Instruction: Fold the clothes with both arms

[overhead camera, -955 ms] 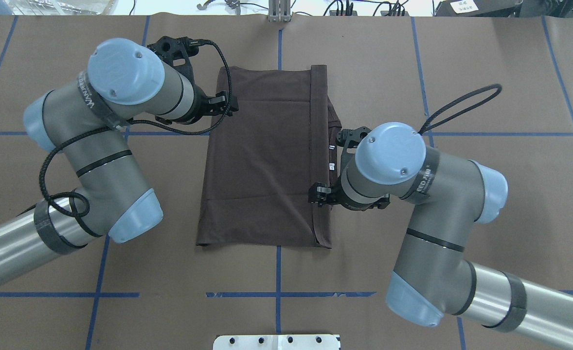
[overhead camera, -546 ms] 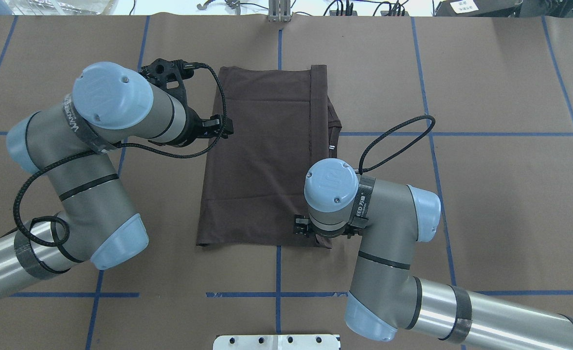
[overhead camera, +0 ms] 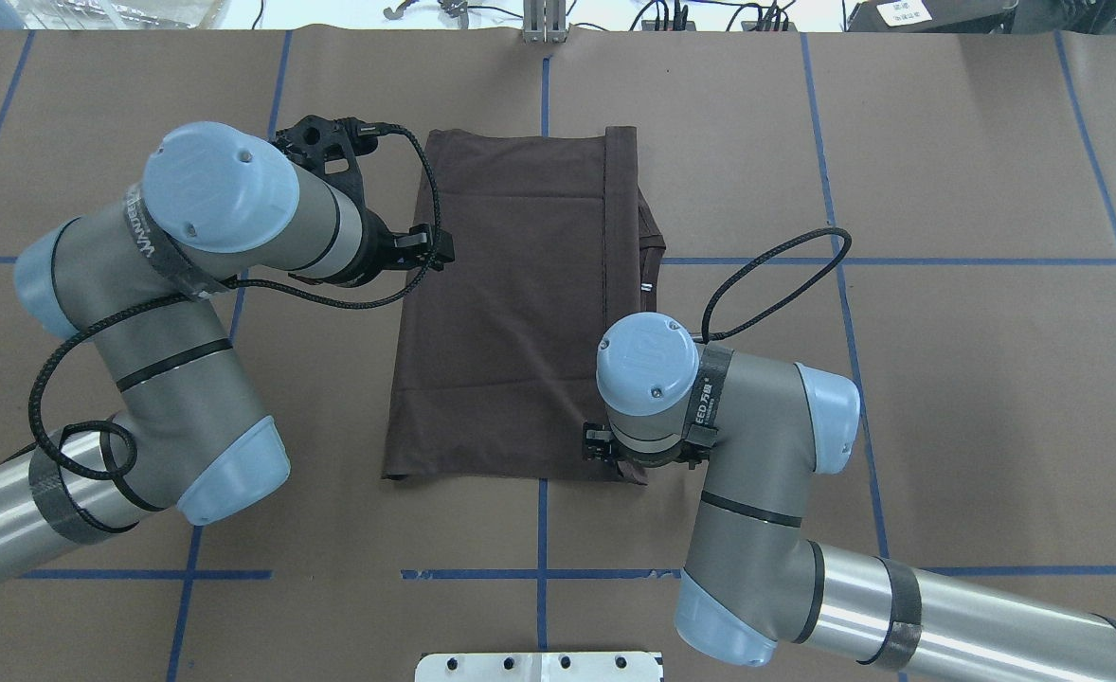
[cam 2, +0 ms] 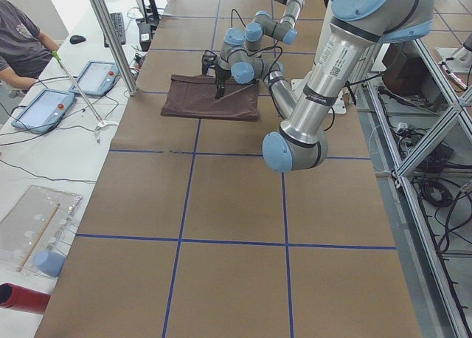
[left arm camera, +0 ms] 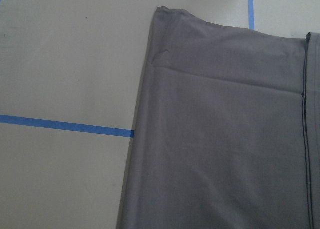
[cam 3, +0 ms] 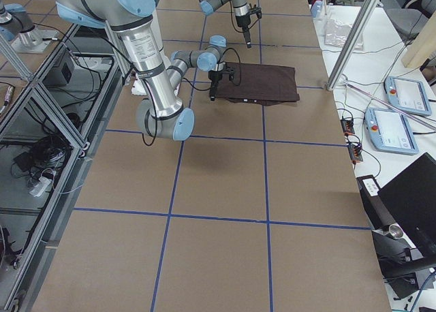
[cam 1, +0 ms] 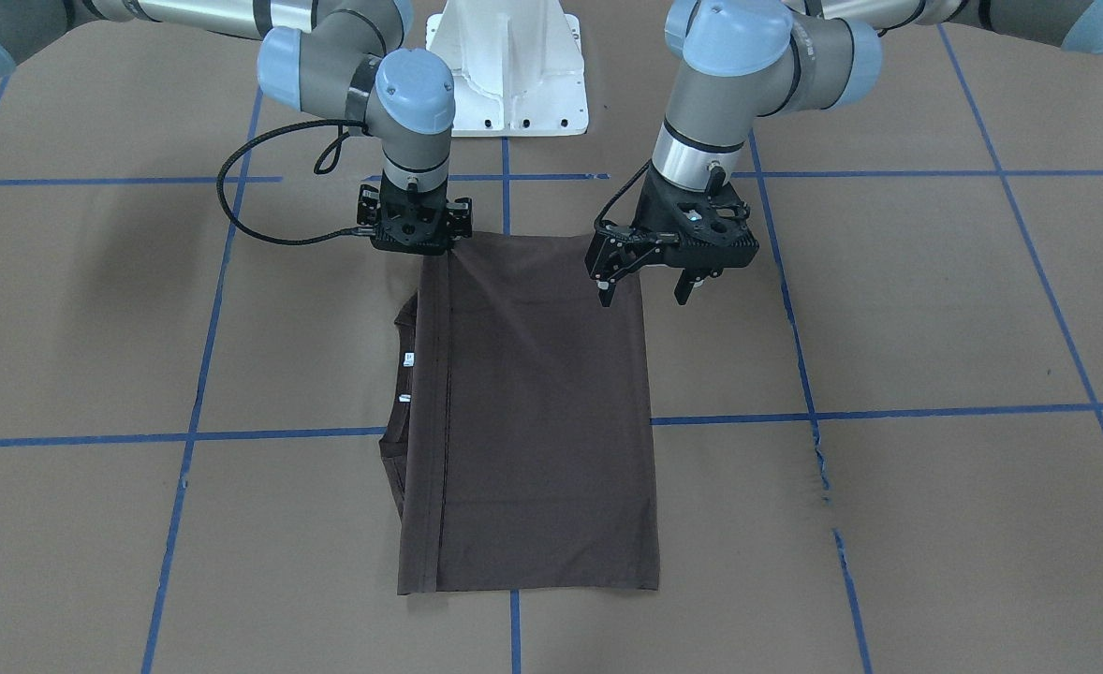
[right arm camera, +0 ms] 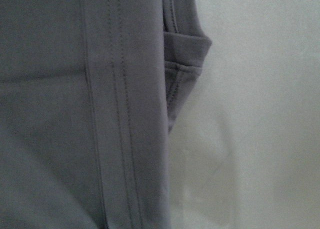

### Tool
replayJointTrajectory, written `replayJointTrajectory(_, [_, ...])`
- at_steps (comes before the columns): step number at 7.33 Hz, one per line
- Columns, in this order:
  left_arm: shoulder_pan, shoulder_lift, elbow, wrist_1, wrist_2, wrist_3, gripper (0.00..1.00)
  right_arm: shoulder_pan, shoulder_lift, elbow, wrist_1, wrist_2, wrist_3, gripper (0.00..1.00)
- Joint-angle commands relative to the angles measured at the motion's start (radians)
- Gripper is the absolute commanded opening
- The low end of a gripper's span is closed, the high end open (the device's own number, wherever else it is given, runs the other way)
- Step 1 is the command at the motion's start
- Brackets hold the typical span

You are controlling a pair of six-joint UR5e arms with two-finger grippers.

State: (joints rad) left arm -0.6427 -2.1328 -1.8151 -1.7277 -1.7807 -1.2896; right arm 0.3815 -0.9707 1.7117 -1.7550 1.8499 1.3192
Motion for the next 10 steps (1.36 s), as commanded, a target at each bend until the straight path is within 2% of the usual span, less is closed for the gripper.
replayJointTrajectory(1, [0.0, -0.002, 0.003, -0.001, 0.0, 0.0, 1.0, -0.001, -0.003, 0.003, -0.017, 0.0, 0.0, 1.0])
replayJointTrajectory(2, [0.002, -0.004, 0.003, -0.001, 0.0, 0.0, 1.0, -0.001, -0.009, 0.005, -0.021, 0.0, -0.002, 1.0])
replayJointTrajectory(4, [0.006, -0.006, 0.005, -0.001, 0.0, -0.002, 1.0, 0.002, -0.011, 0.028, -0.105, -0.009, -0.04, 1.0])
replayJointTrajectory(7, [0.008, -0.009, 0.005, -0.003, 0.0, -0.002, 1.0, 0.02, -0.095, 0.118, -0.182, -0.017, -0.089, 1.0])
replayJointTrajectory(9, [0.008, -0.007, 0.005, -0.003, 0.0, 0.001, 1.0, 0.025, -0.065, 0.135, -0.17, -0.029, -0.11, 1.0])
replayJointTrajectory(10, [0.006, -0.006, 0.005, -0.003, 0.0, 0.006, 1.0, 0.048, -0.037, 0.134, -0.102, -0.035, -0.162, 1.0])
